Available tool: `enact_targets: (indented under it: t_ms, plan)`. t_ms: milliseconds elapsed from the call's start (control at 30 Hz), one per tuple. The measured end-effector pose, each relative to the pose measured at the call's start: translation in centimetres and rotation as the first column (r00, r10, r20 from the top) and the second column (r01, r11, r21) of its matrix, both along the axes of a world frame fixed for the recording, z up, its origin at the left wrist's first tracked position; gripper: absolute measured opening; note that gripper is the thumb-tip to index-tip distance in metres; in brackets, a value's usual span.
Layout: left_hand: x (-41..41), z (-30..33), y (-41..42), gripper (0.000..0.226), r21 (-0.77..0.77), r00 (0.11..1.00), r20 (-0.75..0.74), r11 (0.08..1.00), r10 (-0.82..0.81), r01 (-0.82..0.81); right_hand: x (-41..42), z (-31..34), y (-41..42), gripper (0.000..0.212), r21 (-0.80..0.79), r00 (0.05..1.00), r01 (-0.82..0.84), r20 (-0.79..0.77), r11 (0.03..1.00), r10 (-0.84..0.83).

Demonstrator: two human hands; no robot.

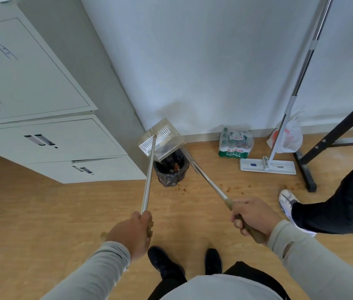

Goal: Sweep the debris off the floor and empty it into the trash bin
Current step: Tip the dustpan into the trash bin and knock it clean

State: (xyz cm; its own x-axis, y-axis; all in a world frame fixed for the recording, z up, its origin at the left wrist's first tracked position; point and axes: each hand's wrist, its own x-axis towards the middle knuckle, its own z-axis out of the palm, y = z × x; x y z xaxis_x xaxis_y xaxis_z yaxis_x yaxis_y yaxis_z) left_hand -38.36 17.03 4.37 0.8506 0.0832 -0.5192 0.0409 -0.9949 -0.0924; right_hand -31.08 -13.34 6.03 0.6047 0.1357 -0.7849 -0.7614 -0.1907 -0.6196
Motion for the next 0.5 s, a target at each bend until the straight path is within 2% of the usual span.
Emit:
enact_targets:
  t_ms: [300, 500]
  plan:
    - [-0.1, -0.2, 0.1, 0.034, -0.061, 0.999, 0.043, 0.998, -0.01, 0.013, -0.2, 0.3, -0.4, 0.025, -0.012, 1.0, 0.01, 0.007, 1.0, -0.01]
    - [-1.0, -0.5, -0.1, 0.032, -0.047, 0.998, 0.058, 0.999, -0.021, 0.024, -0.8, 0.2, -0.3, 0.021, -0.021, 1.0, -0.008, 0.021, 1.0, 0.009]
